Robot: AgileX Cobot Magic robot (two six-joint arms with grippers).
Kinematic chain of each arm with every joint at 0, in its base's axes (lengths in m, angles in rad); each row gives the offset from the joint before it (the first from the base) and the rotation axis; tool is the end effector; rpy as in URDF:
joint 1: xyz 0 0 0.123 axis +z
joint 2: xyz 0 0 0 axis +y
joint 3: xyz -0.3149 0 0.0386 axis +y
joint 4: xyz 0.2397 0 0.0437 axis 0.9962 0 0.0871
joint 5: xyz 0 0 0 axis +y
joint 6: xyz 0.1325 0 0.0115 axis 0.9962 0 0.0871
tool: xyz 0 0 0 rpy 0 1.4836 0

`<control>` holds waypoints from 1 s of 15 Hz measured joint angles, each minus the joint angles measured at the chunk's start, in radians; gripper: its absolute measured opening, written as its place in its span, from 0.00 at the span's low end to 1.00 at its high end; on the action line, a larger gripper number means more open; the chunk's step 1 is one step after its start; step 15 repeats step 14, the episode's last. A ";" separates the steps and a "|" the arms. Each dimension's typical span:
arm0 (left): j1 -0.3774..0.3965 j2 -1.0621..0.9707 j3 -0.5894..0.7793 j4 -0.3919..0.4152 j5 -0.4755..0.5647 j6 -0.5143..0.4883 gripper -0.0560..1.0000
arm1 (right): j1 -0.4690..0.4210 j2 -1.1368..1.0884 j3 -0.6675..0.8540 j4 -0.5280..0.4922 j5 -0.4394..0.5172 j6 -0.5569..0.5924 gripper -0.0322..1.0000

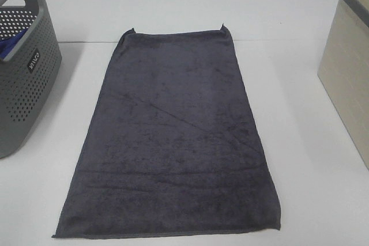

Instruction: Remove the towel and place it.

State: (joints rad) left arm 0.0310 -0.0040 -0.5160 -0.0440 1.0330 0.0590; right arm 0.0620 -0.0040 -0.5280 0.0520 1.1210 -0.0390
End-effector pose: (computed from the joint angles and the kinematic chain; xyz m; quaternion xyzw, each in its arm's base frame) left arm -0.0076 -0.0053 0.2624 0.0125 0.8403 0.0024 0.5420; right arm -0.0145 0.0053 0.2557 -0.0456 0.8590 0.0318 0.5089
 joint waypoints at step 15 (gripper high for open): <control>0.000 0.000 0.005 -0.050 0.009 -0.007 0.76 | 0.000 0.000 0.029 0.000 -0.057 -0.016 0.76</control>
